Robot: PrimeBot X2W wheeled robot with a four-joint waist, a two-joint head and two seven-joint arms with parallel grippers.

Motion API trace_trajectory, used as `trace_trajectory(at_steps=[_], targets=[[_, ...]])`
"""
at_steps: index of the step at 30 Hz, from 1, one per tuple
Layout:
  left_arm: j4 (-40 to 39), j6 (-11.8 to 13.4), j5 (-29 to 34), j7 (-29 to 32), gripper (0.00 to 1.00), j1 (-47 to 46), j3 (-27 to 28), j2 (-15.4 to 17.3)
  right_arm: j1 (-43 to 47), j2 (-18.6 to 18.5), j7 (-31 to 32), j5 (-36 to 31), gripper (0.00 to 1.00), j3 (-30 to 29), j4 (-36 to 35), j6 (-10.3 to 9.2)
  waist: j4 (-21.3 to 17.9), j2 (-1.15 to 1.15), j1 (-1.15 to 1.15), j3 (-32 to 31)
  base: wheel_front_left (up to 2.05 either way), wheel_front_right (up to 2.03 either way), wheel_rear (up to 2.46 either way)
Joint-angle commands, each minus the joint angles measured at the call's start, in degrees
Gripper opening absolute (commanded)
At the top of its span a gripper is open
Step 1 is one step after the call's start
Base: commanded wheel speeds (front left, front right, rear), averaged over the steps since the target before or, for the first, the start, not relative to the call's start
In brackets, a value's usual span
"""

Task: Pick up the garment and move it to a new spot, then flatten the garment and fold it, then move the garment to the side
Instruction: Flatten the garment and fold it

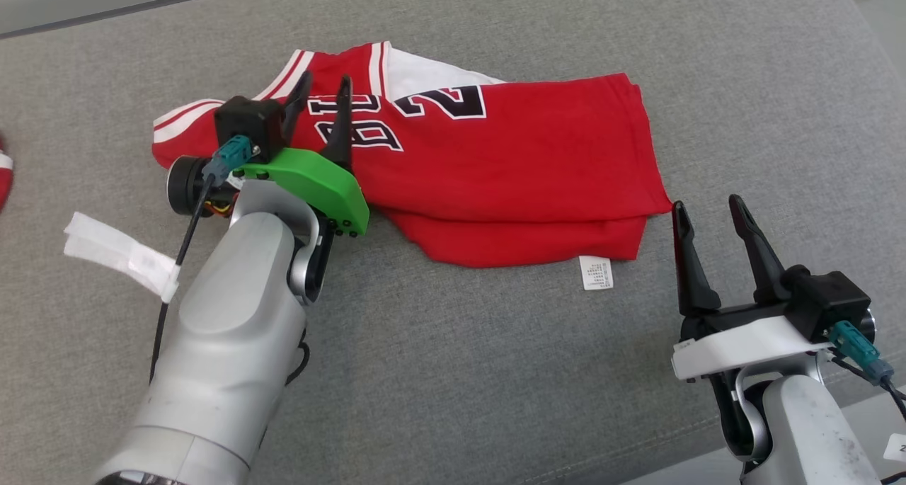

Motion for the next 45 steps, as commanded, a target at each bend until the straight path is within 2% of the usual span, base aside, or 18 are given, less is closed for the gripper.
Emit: trace_trajectory(at_steps=[1,6,10,12,15,18,25,27,28,29,30,31,38,45], targets=[[-1.0,0.5,0.5,0.0,1.0,2.0,0.6,0.4,0.5,-0.1,-0.2,-0.2,1.0,-0.4,-0.1,0.01,1.3,0.0,0.0,-0.8,0.0,0.0,0.0],[-4.3,3.2,1.9,0.0,1.0,6.3,4.2,0.7,0.8,-0.1,-0.2,-0.4,1.0,-0.5,-0.2,0.01,4.2,0.0,0.0,-1.8,0.0,0.0,0.0],[-4.3,6.3,2.3,0.0,1.0,9.0,8.4,1.3,0.7,-0.1,-0.2,-0.5,1.0,0.1,0.1,0.01,5.5,0.0,0.0,-2.4,0.0,0.0,0.0],[-3.4,6.8,1.8,0.0,1.0,9.6,9.8,1.2,0.6,-0.2,-0.2,-0.5,1.0,0.2,0.3,0.01,5.7,0.0,0.0,-2.5,0.0,0.0,0.0],[-0.9,5.4,-0.7,0.0,1.0,9.5,11.8,0.9,0.5,-0.1,-0.2,-0.6,1.0,0.5,0.4,0.01,5.6,0.0,0.0,-2.6,0.0,0.0,0.0],[2.1,2.9,-4.4,0.0,1.0,7.8,13.2,0.5,0.4,-0.2,-0.2,-0.8,1.0,0.6,0.4,0.01,4.8,0.0,0.0,-2.3,0.0,0.0,0.0],[6.2,-0.6,-9.6,0.4,1.0,4.0,12.0,0.3,0.5,-0.1,-0.2,-0.5,1.0,0.6,0.5,0.01,2.6,0.0,0.0,-1.5,0.0,0.0,0.0],[7.2,-0.6,-10.5,0.7,1.0,3.2,10.6,0.3,0.5,-0.1,-0.2,-0.3,1.0,0.7,0.6,0.01,2.1,0.0,0.0,-1.5,0.0,0.0,0.0],[7.7,-0.5,-10.8,0.8,0.77,2.9,10.0,0.3,0.4,-0.1,-0.2,-0.2,1.0,0.8,0.6,0.01,1.9,0.0,0.0,-1.4,0.0,0.0,0.0],[8.3,-0.4,-11.3,0.8,0.29,2.5,9.4,0.3,0.3,-0.1,-0.2,-0.2,1.0,0.7,0.7,0.01,1.7,0.0,0.0,-1.4,0.0,0.0,0.0],[8.8,-0.3,-11.8,0.8,0.08,2.3,8.9,0.3,0.2,-0.1,-0.2,-0.1,1.0,0.7,0.6,0.01,1.6,0.0,0.0,-1.4,0.0,0.0,0.0],[9.3,-0.2,-12.3,0.9,0.0,2.0,8.3,0.3,0.2,-0.1,-0.2,0.0,1.0,0.7,0.6,0.01,1.4,0.0,0.0,-1.4,0.0,0.0,0.0],[10.0,-1.0,-13.8,0.3,0.0,0.1,5.8,0.3,0.2,-0.1,-0.2,0.1,1.0,0.3,0.7,0.01,1.5,0.0,0.0,-1.5,0.0,0.0,0.0],[5.4,-1.2,-13.8,0.0,0.0,-1.8,1.7,0.3,-0.1,-0.1,-0.2,0.1,1.0,0.9,0.7,0.01,1.7,0.0,0.0,-1.7,0.0,0.0,0.0]])
